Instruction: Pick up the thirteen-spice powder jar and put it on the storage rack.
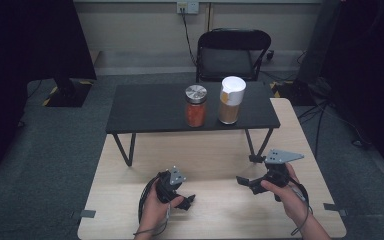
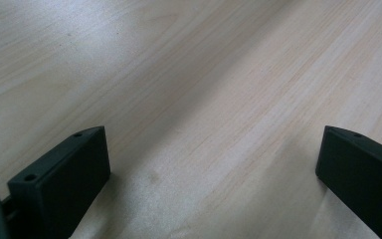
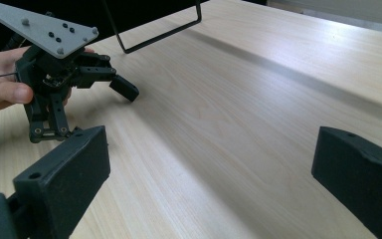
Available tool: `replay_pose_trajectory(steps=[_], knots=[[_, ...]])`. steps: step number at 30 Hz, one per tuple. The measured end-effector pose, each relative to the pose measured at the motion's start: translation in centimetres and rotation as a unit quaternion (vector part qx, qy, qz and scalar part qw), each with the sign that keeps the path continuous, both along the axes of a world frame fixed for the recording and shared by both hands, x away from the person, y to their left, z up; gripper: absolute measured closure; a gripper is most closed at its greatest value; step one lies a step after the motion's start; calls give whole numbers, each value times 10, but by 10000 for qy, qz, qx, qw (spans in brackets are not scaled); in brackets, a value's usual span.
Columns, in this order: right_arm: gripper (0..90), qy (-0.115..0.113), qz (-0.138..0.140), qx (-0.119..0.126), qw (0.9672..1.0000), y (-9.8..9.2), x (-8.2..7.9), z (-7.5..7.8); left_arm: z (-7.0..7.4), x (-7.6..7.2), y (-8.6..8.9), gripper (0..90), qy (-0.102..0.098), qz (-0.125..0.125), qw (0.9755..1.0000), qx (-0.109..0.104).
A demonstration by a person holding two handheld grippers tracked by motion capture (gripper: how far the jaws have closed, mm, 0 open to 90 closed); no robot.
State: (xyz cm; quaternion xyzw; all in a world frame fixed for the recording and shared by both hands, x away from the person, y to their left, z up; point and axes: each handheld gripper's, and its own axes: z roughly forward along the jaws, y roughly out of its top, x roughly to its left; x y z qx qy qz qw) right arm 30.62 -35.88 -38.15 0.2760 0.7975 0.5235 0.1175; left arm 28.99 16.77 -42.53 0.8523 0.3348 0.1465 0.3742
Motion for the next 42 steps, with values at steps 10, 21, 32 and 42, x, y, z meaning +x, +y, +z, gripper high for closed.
replay_pose_trajectory(steps=[10, 21, 32, 42], knots=[[10, 7, -34, -35, 10000, -3, -2, -7, 0, 0, 0, 0, 0, 2, 10000, -2], [10, 65, -94, -69, 9999, -6, -4, -12, 0, 0, 0, 0, 0, 1, 10000, -1], [11, 71, -145, -130, 9998, -7, -6, -18, 0, 0, 0, 0, 0, 2, 10000, -3], [11, 84, -168, -203, 9996, -11, -7, -24, 0, 0, 0, 0, 0, 2, 10000, -1]])
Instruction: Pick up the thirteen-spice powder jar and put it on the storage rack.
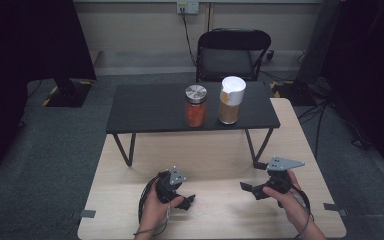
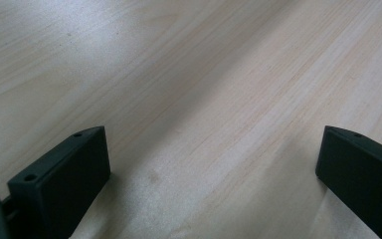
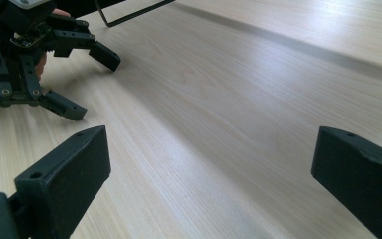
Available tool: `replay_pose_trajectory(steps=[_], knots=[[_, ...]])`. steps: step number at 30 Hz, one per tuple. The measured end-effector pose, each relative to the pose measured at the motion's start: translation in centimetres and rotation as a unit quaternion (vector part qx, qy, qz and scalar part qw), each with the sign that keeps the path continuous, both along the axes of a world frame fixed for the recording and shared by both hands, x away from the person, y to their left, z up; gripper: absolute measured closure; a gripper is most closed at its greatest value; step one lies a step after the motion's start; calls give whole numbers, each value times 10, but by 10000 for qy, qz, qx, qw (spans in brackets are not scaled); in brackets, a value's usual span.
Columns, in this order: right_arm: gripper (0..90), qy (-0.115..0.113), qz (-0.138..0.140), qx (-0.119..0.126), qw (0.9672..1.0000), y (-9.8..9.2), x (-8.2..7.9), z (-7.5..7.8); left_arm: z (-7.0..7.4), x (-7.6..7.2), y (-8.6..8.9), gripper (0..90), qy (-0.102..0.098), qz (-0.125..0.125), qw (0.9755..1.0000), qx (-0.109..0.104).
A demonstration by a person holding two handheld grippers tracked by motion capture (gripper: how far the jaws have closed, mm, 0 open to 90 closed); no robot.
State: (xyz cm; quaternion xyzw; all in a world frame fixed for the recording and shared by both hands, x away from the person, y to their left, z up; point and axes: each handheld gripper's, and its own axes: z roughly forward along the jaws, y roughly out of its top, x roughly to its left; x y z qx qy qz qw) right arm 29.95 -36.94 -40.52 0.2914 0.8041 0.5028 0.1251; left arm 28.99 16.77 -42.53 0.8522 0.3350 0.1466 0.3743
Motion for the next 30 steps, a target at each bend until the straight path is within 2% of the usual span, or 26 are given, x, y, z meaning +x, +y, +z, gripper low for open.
replay_pose_trajectory(steps=[30], knots=[[14, 137, -164, -237, 9995, -13, -5, -12, 0, 0, 0, 0, -1, 0, 10000, -1]])
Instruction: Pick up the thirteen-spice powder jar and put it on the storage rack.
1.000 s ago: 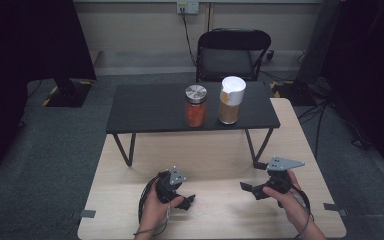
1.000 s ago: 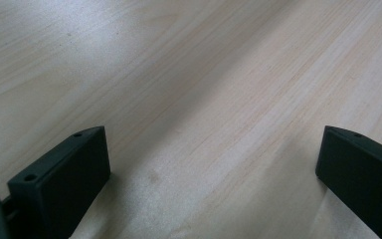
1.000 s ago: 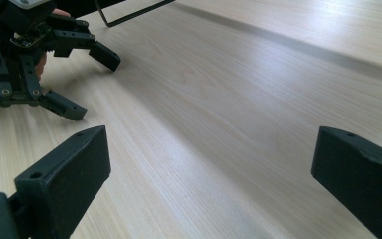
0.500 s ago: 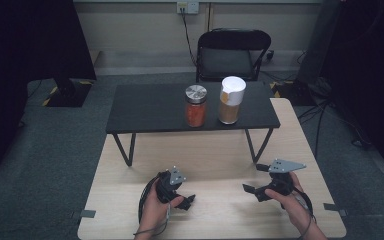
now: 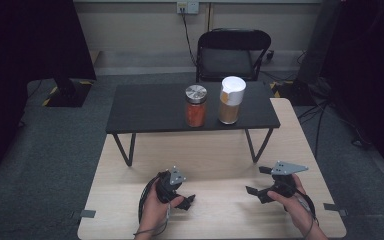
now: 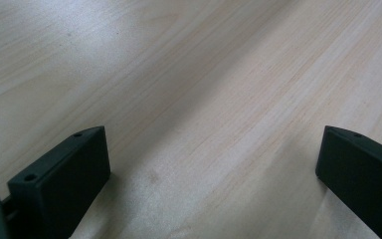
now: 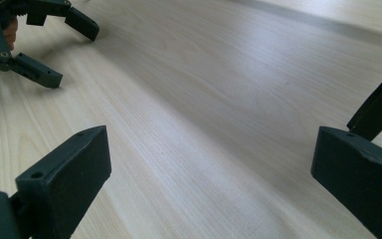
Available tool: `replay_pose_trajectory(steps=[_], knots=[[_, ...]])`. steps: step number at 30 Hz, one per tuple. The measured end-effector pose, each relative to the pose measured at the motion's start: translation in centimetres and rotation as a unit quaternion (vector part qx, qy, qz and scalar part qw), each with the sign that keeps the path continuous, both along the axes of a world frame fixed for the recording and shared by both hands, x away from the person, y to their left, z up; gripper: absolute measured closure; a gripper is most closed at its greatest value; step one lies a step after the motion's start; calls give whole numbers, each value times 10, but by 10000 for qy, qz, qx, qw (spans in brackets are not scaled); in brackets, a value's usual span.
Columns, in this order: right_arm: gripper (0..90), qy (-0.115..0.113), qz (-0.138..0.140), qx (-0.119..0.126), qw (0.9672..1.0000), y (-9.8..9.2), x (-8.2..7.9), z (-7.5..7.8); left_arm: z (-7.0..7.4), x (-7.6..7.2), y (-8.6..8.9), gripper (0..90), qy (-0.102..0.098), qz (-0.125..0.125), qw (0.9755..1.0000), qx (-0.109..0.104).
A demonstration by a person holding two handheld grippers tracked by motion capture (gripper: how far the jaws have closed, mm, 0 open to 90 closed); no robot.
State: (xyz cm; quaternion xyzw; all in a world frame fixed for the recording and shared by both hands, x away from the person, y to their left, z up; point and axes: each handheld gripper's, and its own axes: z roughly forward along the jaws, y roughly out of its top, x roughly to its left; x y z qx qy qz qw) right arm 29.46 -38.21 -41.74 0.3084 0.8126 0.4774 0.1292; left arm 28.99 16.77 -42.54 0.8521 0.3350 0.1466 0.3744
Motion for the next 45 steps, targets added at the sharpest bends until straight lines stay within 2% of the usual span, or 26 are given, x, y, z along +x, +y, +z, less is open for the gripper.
replay_pose_trajectory(steps=[31, 42, 45], knots=[[14, 174, -79, -253, 9995, -2, 0, -5, 0, 0, 0, 0, -4, 1, 10000, 0], [13, 195, -107, -454, 9987, -2, -3, -5, 0, 0, 0, 0, -3, 0, 10000, 0], [13, 281, -86, -492, 9984, -3, -1, -5, 0, 0, 0, 0, -4, 1, 10000, -1]])
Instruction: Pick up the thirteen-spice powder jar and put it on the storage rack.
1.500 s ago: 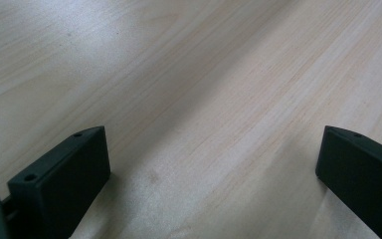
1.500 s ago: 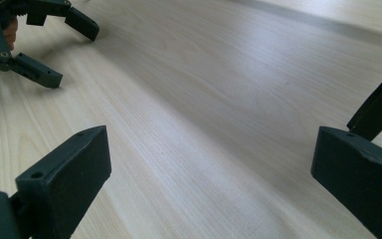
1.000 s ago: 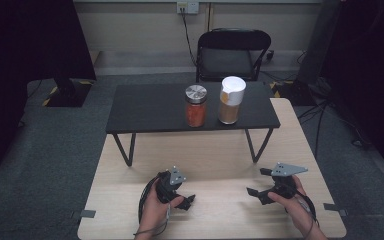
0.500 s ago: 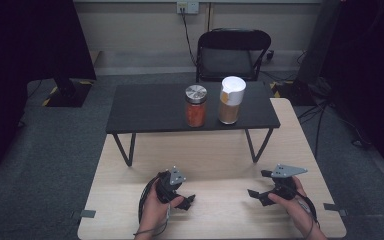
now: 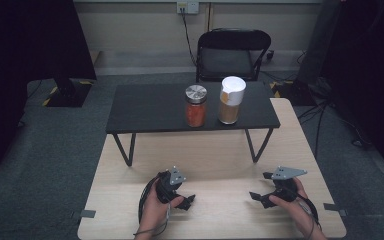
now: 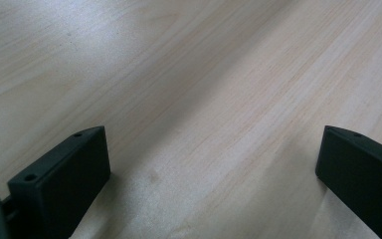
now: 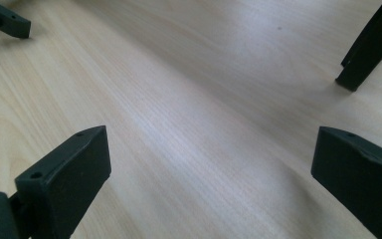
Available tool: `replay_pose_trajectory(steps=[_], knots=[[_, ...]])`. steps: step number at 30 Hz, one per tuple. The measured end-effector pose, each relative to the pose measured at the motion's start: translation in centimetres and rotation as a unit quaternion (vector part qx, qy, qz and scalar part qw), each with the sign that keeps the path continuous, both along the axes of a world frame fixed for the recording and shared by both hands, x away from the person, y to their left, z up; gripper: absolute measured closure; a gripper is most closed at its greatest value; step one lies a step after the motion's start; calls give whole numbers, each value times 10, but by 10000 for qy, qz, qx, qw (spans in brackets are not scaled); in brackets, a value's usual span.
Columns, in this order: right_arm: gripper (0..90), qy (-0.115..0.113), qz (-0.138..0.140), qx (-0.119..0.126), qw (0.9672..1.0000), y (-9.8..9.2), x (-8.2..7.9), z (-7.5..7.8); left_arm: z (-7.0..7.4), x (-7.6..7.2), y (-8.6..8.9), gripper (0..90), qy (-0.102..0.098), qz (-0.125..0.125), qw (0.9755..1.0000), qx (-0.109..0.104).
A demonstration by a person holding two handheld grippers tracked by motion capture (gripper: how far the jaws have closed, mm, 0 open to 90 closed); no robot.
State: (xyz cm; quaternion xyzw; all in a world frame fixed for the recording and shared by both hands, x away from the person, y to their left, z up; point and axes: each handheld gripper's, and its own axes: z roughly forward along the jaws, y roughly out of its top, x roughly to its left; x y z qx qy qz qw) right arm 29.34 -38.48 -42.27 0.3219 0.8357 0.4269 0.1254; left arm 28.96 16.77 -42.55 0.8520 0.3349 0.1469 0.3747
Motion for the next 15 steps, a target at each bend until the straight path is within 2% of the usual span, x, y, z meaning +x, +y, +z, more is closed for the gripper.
replay_pose_trajectory(steps=[7, 15], knots=[[18, 16, -19, -232, 9997, 1, -1, 0, 0, 0, 0, 0, 1, -1, 10000, 1], [18, 80, -22, -332, 9994, 2, 0, 2, 0, 0, 0, 0, 2, -1, 10000, 3]])
